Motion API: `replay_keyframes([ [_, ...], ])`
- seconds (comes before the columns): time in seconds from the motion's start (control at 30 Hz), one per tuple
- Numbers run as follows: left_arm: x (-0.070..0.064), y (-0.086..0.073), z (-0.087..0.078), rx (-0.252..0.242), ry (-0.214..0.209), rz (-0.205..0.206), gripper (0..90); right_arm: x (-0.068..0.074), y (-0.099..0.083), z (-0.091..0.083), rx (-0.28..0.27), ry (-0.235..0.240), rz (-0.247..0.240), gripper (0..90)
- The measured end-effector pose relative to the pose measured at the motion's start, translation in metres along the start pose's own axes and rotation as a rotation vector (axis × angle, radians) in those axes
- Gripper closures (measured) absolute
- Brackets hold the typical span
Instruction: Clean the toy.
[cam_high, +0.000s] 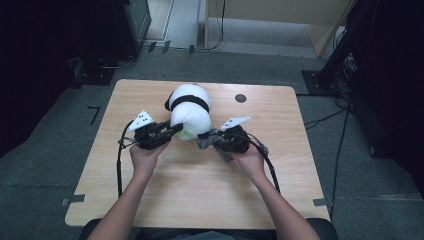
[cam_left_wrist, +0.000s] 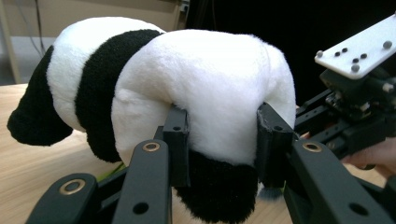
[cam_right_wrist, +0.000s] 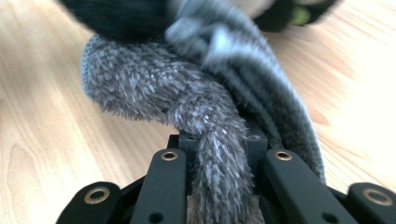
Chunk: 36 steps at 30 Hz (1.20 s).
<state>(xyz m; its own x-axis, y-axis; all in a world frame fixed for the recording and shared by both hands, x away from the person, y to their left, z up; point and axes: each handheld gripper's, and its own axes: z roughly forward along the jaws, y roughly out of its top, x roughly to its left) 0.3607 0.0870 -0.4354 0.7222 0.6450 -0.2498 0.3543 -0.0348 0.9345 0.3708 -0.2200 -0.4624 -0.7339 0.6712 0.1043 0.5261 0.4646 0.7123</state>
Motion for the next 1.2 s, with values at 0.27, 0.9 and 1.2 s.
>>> replay_keyframes([
  [0.27,0.009,-0.001,-0.005,0.016,0.049,0.023,63.2,-0.018,-0.007,-0.009,-0.007,-0.053,0.048,76.6],
  [0.9,0.041,-0.001,-0.027,0.002,0.146,0.044,63.1,-0.054,-0.024,-0.05,-0.102,-0.106,0.181,76.5],
  [1.2,0.062,-0.005,-0.041,-0.012,0.17,-0.019,62.9,-0.069,-0.041,-0.06,-0.128,-0.156,0.196,75.8],
])
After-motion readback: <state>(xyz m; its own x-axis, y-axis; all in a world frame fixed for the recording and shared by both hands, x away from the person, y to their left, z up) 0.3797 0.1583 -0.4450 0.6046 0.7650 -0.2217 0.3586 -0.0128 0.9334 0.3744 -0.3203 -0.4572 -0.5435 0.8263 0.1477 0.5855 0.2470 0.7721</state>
